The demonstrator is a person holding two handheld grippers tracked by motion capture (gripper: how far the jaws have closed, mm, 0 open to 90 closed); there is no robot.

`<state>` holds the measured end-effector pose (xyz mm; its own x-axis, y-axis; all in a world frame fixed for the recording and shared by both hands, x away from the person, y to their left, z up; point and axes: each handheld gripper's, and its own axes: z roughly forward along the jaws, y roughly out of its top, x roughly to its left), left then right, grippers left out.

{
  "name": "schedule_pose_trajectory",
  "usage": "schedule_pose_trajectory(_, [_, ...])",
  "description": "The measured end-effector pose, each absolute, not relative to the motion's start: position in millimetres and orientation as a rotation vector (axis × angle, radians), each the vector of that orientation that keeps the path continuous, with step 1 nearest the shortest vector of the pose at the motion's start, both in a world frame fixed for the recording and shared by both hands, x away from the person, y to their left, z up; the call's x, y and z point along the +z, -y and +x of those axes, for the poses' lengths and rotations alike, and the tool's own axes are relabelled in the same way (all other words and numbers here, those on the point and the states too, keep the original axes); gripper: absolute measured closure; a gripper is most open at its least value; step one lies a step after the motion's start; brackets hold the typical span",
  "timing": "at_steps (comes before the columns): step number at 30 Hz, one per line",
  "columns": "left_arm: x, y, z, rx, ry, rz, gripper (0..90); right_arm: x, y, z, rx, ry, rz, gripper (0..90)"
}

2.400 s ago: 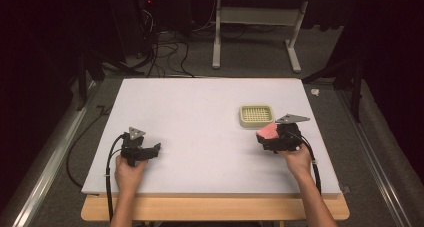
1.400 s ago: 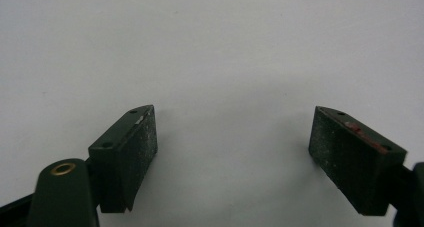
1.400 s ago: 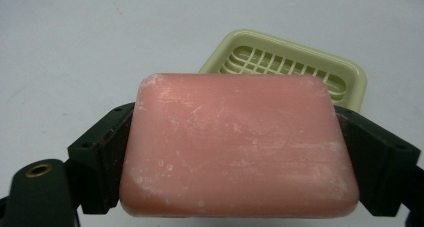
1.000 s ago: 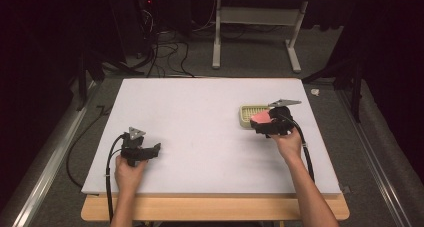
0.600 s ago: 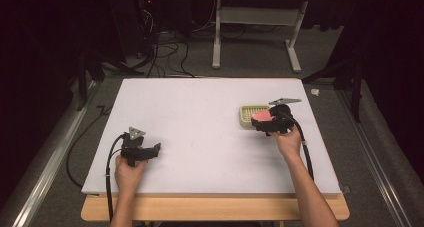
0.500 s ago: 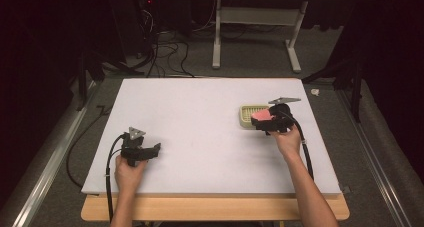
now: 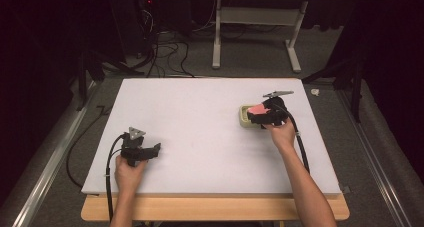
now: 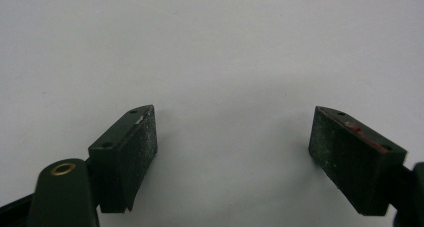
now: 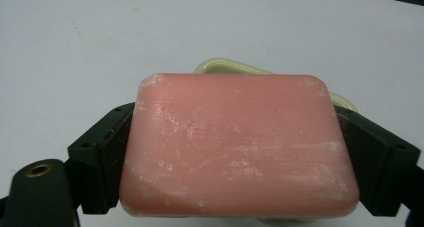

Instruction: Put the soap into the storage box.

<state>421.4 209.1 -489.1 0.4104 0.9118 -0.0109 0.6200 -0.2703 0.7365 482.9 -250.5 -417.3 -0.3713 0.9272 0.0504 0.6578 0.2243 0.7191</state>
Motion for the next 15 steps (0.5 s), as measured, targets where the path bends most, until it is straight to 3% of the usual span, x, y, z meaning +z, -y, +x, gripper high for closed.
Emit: schedule_pose_trajectory(15, [-489,-209,421,0.558,-1.298,1.998,20.0,-438,244,508,0.821,-2.085,1.557,13.6])
